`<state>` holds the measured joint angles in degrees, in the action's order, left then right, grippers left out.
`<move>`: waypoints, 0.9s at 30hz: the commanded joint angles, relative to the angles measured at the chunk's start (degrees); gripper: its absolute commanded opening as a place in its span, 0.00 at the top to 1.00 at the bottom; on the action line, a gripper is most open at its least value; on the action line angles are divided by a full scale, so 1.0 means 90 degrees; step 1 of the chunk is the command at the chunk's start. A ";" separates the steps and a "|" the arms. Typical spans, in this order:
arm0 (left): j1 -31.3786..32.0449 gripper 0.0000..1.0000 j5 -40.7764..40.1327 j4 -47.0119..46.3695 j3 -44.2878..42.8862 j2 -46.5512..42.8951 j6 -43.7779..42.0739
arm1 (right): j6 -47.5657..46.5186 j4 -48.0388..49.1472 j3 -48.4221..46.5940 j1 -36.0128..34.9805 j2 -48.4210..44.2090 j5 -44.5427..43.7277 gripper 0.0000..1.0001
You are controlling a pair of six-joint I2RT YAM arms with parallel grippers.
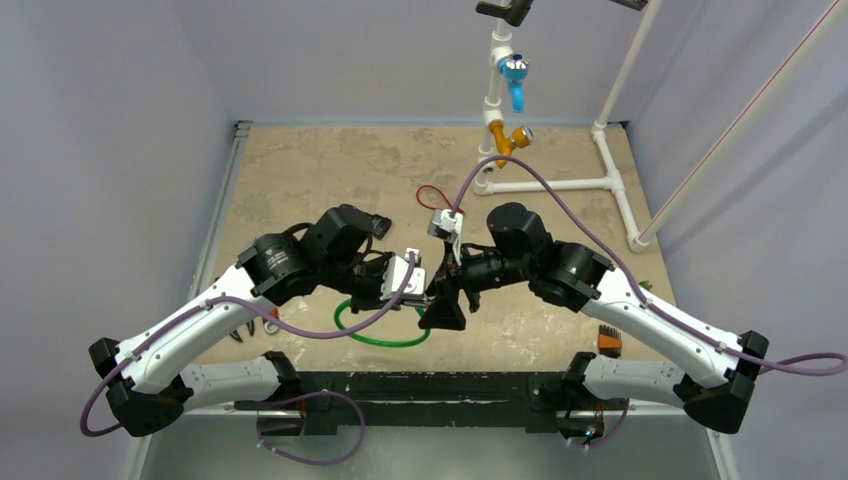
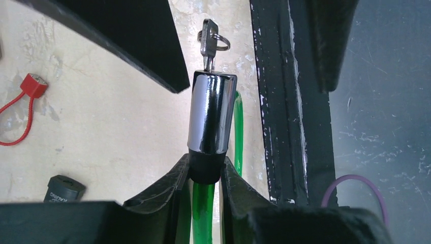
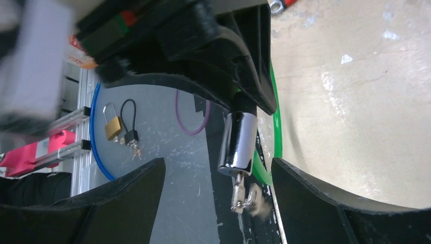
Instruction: Unlock with the key
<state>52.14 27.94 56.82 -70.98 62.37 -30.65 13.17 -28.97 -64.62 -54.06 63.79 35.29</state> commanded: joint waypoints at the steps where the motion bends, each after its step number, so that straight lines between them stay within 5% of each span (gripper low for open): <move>1: -0.0079 1.00 -0.0007 -0.0329 -0.0336 -0.0114 0.0014 | -0.0173 -0.0012 -0.0407 -0.0029 -0.0444 -0.0411 0.23; 8: -0.0095 1.00 -0.0103 -0.0197 -0.0364 -0.0230 -0.0088 | -0.0168 -0.0253 -0.0495 0.0055 -0.0960 -0.1623 0.31; 12: -0.0117 1.00 -0.0102 -0.0210 -0.0430 -0.0284 -0.0002 | -0.0024 -0.0110 -0.0194 0.0099 -0.1378 -0.2340 1.00; 27: -0.0117 1.00 -0.1585 -0.0675 -0.0470 -0.0053 0.2005 | 0.0214 -0.0060 -0.0237 0.0034 -0.0627 -0.5584 1.00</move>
<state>51.40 16.88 54.87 -72.90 62.35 -19.55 14.17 -32.58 -66.13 -53.30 59.77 -5.82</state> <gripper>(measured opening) 0.183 0.003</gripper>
